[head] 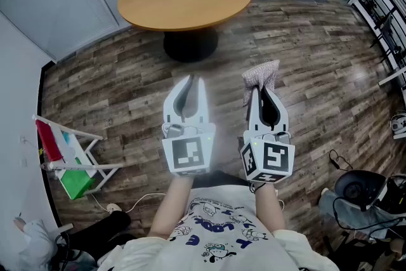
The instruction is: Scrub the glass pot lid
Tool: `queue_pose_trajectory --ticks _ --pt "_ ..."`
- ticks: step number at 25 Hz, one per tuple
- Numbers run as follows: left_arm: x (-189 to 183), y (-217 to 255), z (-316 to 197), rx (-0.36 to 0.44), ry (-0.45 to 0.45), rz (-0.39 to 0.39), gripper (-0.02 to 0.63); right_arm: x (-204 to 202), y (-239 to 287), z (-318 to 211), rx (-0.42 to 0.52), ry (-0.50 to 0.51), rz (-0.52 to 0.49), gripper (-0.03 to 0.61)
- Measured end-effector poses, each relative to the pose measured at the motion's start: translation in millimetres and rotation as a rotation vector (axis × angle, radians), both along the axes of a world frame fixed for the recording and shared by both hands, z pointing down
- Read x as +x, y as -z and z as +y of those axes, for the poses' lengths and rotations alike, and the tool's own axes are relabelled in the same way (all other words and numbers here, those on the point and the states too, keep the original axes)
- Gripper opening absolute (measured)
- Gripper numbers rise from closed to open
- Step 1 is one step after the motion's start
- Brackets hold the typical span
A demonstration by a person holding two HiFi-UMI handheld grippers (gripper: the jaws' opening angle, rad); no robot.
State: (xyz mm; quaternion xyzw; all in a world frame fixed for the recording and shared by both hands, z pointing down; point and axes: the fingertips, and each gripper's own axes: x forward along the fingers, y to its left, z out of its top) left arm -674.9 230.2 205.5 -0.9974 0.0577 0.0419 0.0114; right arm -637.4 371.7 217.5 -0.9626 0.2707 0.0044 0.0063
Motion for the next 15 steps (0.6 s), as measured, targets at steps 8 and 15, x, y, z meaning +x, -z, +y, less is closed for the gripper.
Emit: queue_pose_trajectory --ticks 8,15 --pt "7 -3 2 0.001 0.0 -0.003 0.041 6 -2 2 0.009 0.007 -0.005 0.043" --pt "18 -6 2 -0.006 0.016 -0.012 0.041 16 -1 0 0.019 0.029 -0.006 0.043"
